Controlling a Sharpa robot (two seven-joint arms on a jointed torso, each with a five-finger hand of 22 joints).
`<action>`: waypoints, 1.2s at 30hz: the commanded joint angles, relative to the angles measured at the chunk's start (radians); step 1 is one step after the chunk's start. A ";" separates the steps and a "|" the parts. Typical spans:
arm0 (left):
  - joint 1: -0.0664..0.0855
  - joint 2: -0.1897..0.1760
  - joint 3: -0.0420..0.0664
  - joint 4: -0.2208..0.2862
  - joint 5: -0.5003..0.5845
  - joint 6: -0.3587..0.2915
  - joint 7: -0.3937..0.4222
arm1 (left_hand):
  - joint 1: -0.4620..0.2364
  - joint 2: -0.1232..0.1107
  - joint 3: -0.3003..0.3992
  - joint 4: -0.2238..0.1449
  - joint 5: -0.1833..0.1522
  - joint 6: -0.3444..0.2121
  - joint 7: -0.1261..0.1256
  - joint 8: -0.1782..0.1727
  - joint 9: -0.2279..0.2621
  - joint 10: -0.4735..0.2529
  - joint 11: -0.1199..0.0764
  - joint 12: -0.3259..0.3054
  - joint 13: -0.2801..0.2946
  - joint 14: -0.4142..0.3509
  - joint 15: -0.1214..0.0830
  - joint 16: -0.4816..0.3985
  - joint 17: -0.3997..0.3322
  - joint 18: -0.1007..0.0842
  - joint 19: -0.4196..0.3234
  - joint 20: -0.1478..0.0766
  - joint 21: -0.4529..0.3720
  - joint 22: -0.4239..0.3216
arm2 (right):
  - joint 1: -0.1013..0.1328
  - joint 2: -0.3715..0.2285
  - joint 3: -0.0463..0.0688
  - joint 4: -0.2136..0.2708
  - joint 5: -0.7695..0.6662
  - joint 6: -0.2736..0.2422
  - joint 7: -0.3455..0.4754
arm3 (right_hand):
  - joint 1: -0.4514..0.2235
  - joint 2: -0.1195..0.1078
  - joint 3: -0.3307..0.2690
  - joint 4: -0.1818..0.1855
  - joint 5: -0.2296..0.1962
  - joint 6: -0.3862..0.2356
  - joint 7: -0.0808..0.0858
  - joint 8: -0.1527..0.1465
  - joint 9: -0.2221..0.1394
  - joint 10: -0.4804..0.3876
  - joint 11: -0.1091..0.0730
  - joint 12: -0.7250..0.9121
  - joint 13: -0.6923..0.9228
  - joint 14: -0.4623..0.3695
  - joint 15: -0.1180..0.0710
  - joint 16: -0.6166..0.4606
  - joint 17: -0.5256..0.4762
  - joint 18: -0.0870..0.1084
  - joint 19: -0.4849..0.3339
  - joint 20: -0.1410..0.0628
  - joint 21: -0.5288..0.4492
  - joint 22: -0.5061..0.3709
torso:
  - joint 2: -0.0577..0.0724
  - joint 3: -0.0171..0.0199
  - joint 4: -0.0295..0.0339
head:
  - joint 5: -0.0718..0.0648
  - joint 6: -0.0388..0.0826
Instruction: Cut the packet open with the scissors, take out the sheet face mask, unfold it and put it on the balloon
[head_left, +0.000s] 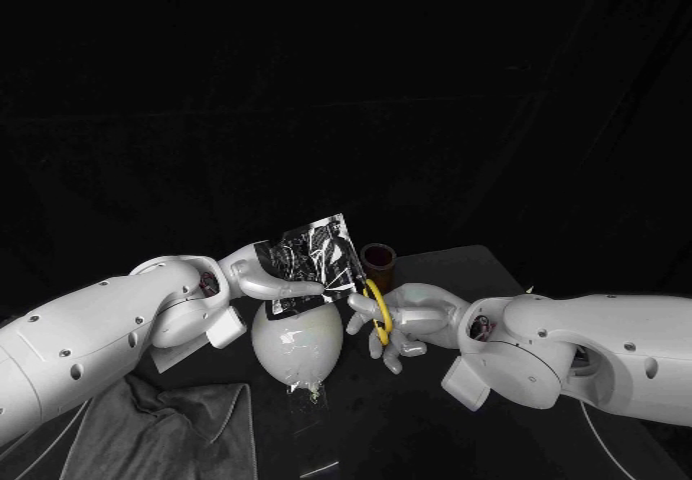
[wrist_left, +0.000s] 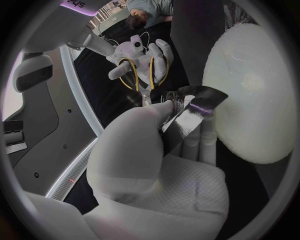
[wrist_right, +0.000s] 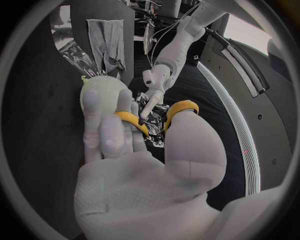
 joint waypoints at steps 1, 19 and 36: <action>0.000 0.002 0.000 0.005 -0.041 0.020 0.023 | 0.002 0.009 -0.001 -0.006 0.004 0.002 0.008 0.003 0.126 0.004 -0.001 -0.003 0.001 -0.001 -0.007 -0.002 0.000 0.010 -0.007 0.001 0.004 0.002 | 0.001 0.002 0.000 -0.001 -0.002 0.040 -0.005 | 0.002 0.014 0.007 0.000 0.002 -0.131 0.133 -0.005 -0.001 0.057 0.013 -0.001 -0.001 0.001 -0.003 0.003 0.000 0.007 0.001 -0.002 -0.002 -0.001 | 0.001 -0.0007 -0.0007 | -0.001 -0.001; 0.000 0.007 0.001 0.001 -0.065 0.015 0.032 | 0.002 0.009 -0.001 -0.007 0.004 0.003 0.007 0.004 0.127 0.004 -0.001 -0.002 0.002 0.000 -0.007 0.000 0.001 0.011 -0.008 0.001 0.005 0.003 | 0.001 0.000 0.000 0.015 -0.009 0.068 -0.027 | 0.003 0.021 0.012 0.000 0.001 -0.131 0.133 -0.006 -0.002 0.059 0.013 -0.003 -0.002 0.001 -0.003 0.002 -0.001 0.007 0.001 -0.002 -0.003 -0.001 | 0.000 -0.0005 -0.0003 | -0.003 -0.005; 0.000 -0.005 0.000 0.030 -0.166 0.009 0.046 | 0.002 0.009 -0.001 -0.008 0.004 0.003 0.007 0.004 0.128 0.005 -0.001 -0.002 0.002 0.001 -0.007 0.001 0.004 0.011 -0.009 0.001 0.005 0.003 | 0.005 0.002 0.000 -0.023 -0.010 0.090 -0.027 | 0.001 0.039 0.026 -0.001 0.000 -0.126 0.132 -0.008 -0.004 0.064 0.012 -0.006 -0.003 0.001 -0.004 0.004 0.002 0.006 0.004 -0.002 -0.003 -0.002 | 0.001 0.0001 0.0005 | -0.001 -0.004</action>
